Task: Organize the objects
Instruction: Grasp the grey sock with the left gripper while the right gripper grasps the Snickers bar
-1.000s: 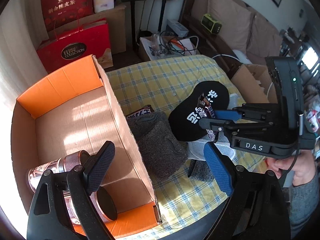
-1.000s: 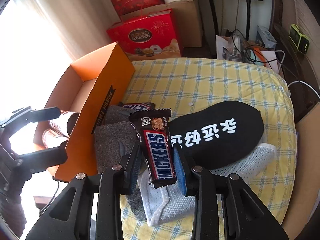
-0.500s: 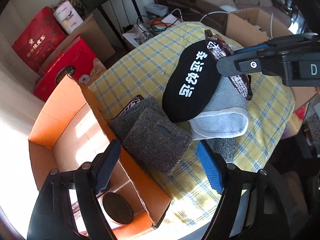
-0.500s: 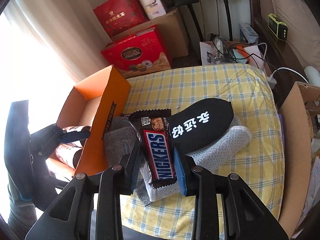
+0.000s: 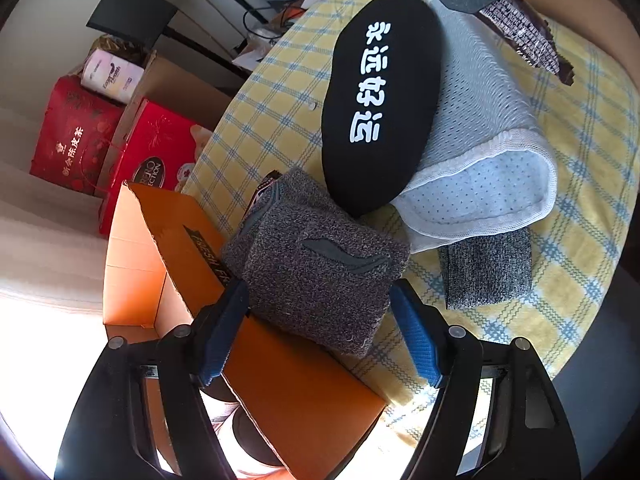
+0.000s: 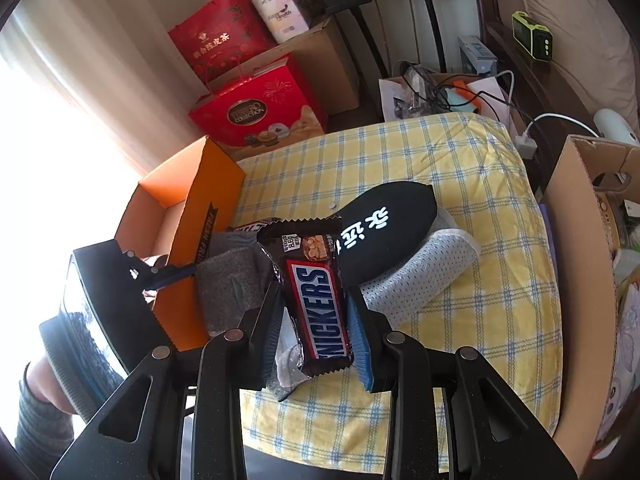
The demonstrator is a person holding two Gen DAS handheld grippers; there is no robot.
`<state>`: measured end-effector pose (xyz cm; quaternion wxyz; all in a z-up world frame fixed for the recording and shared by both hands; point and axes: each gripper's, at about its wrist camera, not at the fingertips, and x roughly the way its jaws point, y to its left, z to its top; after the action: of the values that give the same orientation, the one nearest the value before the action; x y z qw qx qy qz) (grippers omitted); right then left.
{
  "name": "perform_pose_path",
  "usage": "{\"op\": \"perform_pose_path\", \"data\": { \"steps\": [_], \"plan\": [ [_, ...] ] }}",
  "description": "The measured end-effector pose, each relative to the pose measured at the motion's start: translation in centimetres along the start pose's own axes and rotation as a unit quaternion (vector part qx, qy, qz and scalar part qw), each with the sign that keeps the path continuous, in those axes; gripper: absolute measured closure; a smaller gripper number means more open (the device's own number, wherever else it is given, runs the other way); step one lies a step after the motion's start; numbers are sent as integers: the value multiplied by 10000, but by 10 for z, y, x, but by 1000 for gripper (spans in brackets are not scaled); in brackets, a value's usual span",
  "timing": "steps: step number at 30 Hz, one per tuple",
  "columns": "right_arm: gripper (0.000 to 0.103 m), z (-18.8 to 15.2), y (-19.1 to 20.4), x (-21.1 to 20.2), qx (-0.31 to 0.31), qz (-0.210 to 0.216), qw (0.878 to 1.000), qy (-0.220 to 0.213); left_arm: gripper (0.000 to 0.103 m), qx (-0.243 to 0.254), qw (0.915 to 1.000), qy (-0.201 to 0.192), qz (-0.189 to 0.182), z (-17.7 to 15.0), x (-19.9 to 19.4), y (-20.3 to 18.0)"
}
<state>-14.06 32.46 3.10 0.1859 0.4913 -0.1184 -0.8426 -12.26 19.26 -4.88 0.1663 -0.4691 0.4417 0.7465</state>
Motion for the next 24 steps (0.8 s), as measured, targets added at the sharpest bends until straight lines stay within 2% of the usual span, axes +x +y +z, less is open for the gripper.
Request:
{"op": "perform_pose_path", "data": {
  "steps": [3, 6, 10, 12, 15, 17, 18, 19, 24],
  "plan": [
    [71, -1, 1, 2, -2, -15, 10000, 32, 34, 0, 10000, 21, 40, -2, 5, -2],
    [71, -2, 3, 2, -24, 2, 10000, 43, 36, 20, 10000, 3, -98, -6, 0, -5],
    [71, -2, 6, 4, -55, 7, 10000, 64, 36, 223, 9993, -48, 295, -7, 0, -12],
    [71, -2, 7, 5, -47, 26, 10000, 64, 42, 232, 9993, -37, 298, -7, 4, -12],
    [71, -3, 10, 5, -67, 45, 10000, 58, 61, 141, 9999, -56, 26, -7, 6, -9],
    [71, -3, 11, 4, -82, 30, 9999, 66, 81, 116, 9997, -87, -196, -8, 4, -8],
    [71, -3, 11, 4, -87, 26, 9999, 65, 86, 48, 9994, -111, -320, -8, 1, -6],
    [71, -3, 11, 3, -88, 18, 9999, 57, 97, -51, 9989, -163, -438, -8, -3, -2],
    [71, 0, 11, -1, -74, 25, 10000, 9, 98, -637, 9932, -615, -761, -5, -33, 30]
  ]
}}
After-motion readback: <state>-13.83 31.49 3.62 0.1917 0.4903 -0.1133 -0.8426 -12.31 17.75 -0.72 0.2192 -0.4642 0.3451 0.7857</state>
